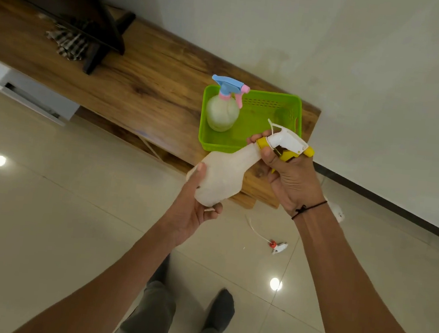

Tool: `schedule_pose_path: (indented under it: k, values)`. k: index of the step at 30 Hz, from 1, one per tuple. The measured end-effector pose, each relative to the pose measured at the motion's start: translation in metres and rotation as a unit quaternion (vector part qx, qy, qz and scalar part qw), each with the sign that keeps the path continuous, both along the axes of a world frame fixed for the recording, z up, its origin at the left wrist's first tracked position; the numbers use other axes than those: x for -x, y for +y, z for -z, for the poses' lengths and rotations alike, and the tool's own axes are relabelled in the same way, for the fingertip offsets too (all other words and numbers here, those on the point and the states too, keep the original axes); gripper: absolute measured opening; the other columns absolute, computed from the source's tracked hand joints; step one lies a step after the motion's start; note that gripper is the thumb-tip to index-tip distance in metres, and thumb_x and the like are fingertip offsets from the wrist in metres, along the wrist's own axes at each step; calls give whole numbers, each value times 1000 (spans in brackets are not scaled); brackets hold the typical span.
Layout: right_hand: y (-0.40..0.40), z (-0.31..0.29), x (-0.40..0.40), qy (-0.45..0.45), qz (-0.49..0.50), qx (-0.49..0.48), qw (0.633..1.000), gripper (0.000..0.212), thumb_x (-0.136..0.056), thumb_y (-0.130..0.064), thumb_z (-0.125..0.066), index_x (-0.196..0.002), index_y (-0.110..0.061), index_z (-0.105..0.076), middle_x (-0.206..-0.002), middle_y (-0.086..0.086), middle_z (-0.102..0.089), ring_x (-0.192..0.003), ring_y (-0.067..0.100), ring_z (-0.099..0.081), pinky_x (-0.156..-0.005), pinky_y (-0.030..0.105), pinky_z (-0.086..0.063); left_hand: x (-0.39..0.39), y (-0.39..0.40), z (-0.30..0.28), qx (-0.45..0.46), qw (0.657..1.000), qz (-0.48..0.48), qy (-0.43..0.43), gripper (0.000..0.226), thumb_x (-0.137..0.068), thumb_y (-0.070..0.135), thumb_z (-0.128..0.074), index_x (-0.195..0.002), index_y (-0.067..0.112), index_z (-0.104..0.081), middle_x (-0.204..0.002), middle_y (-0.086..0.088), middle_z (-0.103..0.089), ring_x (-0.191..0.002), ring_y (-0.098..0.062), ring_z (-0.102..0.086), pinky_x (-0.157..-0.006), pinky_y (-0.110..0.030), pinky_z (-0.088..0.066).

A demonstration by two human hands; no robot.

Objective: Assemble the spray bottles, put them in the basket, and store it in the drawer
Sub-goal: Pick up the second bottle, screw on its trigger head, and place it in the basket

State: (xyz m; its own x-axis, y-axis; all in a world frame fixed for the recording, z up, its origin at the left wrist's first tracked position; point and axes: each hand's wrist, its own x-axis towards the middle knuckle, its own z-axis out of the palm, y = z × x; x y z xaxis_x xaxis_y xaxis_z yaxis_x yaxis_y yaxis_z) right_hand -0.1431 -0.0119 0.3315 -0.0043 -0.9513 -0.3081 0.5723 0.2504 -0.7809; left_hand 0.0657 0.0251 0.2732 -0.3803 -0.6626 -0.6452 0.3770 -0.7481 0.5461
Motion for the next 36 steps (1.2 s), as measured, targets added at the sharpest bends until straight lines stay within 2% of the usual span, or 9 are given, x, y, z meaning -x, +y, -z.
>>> schedule_pose_path:
  k: [6,10,14,17,20,23,26,29,36]
  values:
    - [-1,1,5,31,-37,3,999,47,-85,6,-65,-131,7,-54,-114,24,-69,-114,33,-69,-92,38,-61,-9,-13,2,-51,998,25,18,96,-84,78,-60,-146,5,-55,-96,-23,-68,-53,-16,-63,-44,-21,-55]
    - [-1,3,6,25,8,-16,1000,41,-83,3,-69,-122,3,-60,-112,23,-71,-118,35,-66,-90,40,-63,-8,-15,0,-59,994,3,87,96,-78,57,-84,-153,12,-45,-122,-23,-64,-81,-26,-71,-55,-24,-61]
    - [1,7,3,40,40,-22,998,46,-87,2,-68,-131,4,-55,-125,33,-61,-119,40,-61,-83,42,-64,-5,-13,4,40,998,23,42,89,-70,13,-93,-140,31,-43,-141,-3,-56,-118,-23,-68,-76,-35,-64]
    - [3,9,1,44,65,-21,997,40,-88,1,-70,-126,2,-57,-124,34,-60,-118,41,-62,-86,48,-64,2,-14,4,145,988,26,-50,96,-67,-4,-91,-139,33,-38,-137,11,-55,-123,-14,-63,-88,-39,-60]
    - [1,10,1,33,79,-21,996,31,-91,4,-66,-121,0,-58,-123,31,-60,-119,41,-62,-92,53,-61,9,-14,1,212,973,13,-86,97,-66,-13,-86,-139,26,-35,-134,16,-56,-117,-11,-64,-85,-35,-59]
    - [0,12,0,24,55,-15,998,30,-94,5,-62,-123,-1,-56,-124,30,-59,-121,40,-61,-90,50,-60,8,-15,-2,201,977,-1,-64,97,-66,-9,-87,-139,28,-35,-136,9,-57,-117,-15,-66,-86,-36,-60]
    - [-1,12,4,3,17,2,1000,25,-97,8,-58,-120,0,-60,-116,23,-68,-121,37,-62,-95,47,-61,-3,-17,-9,96,995,4,42,100,-66,16,-98,-147,26,-40,-138,1,-67,-127,-26,-66,-91,-37,-61]
    - [-4,8,7,-38,-4,12,999,39,-92,1,-63,-130,1,-54,-115,19,-72,-122,36,-64,-93,42,-61,-10,-21,-12,43,995,25,81,103,-67,38,-97,-152,23,-41,-134,-10,-70,-114,-33,-72,-79,-28,-64]
    - [-5,6,9,-46,-4,11,999,32,-90,-6,-67,-121,-5,-61,-116,14,-75,-120,28,-69,-92,38,-60,-10,-26,-10,3,993,14,115,106,-69,38,-96,-156,16,-40,-127,-14,-71,-103,-33,-74,-70,-26,-65]
